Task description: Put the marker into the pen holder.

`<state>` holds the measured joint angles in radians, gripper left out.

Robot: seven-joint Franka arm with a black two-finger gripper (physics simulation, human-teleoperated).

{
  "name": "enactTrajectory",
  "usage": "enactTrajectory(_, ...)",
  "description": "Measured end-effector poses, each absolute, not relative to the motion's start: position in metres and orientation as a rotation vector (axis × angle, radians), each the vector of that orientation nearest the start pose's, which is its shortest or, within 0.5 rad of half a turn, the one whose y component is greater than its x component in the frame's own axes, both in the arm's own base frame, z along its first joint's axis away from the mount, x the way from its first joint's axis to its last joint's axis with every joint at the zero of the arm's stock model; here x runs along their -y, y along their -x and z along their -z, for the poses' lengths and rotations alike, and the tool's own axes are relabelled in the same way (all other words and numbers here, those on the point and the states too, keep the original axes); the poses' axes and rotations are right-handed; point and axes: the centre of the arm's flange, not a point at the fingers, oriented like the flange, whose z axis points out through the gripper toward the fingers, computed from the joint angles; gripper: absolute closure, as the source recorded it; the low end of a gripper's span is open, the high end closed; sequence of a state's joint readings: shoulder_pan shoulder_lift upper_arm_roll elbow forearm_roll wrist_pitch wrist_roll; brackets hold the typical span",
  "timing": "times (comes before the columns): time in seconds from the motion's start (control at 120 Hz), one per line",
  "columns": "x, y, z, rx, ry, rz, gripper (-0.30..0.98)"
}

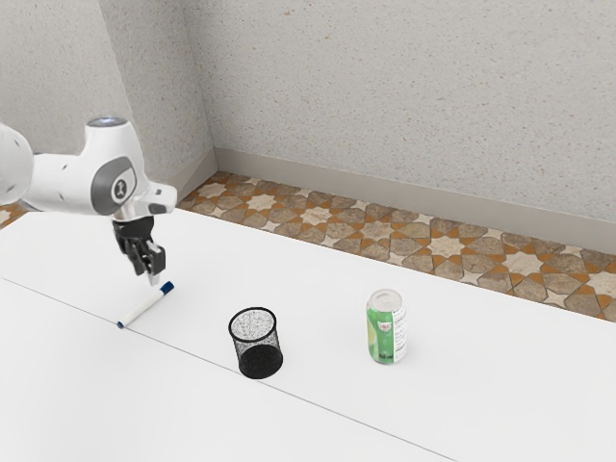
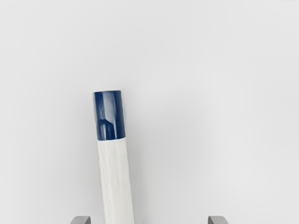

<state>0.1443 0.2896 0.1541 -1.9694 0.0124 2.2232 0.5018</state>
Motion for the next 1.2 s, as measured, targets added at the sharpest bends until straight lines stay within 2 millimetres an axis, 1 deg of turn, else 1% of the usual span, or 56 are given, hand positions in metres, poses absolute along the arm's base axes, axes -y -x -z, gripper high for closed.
enactTrajectory(0.067,-0.177,-0.580,-0.311,-0.299,3.087,-0.089,0.44)
enactTrajectory(0.225,-0.190,-0.601,-0.288,-0.219,3.082,-0.080,0.48)
enactTrajectory(0.317,-0.197,-0.604,-0.275,-0.164,3.092,-0.088,0.49)
enactTrajectory(0.575,-0.197,-0.605,-0.251,-0.093,3.104,-0.120,0.50)
enactTrajectory(0.708,-0.197,-0.605,-0.244,-0.070,3.105,-0.129,0.51)
enactTrajectory(0.825,-0.197,-0.605,-0.245,-0.055,3.103,-0.126,0.63)
enactTrajectory(0.917,-0.198,-0.606,-0.246,-0.047,3.099,-0.122,0.69)
enactTrajectory(0.967,-0.198,-0.606,-0.250,-0.042,3.096,-0.111,0.72)
enactTrajectory(1.0,-0.197,-0.607,-0.258,-0.041,3.093,-0.093,0.73)
enactTrajectory(1.033,-0.194,-0.608,-0.271,-0.043,3.090,-0.063,0.74)
enactTrajectory(1.133,-0.171,-0.610,-0.329,-0.079,3.085,0.066,0.77)
enactTrajectory(1.2,-0.148,-0.606,-0.366,-0.118,3.085,0.148,0.78)
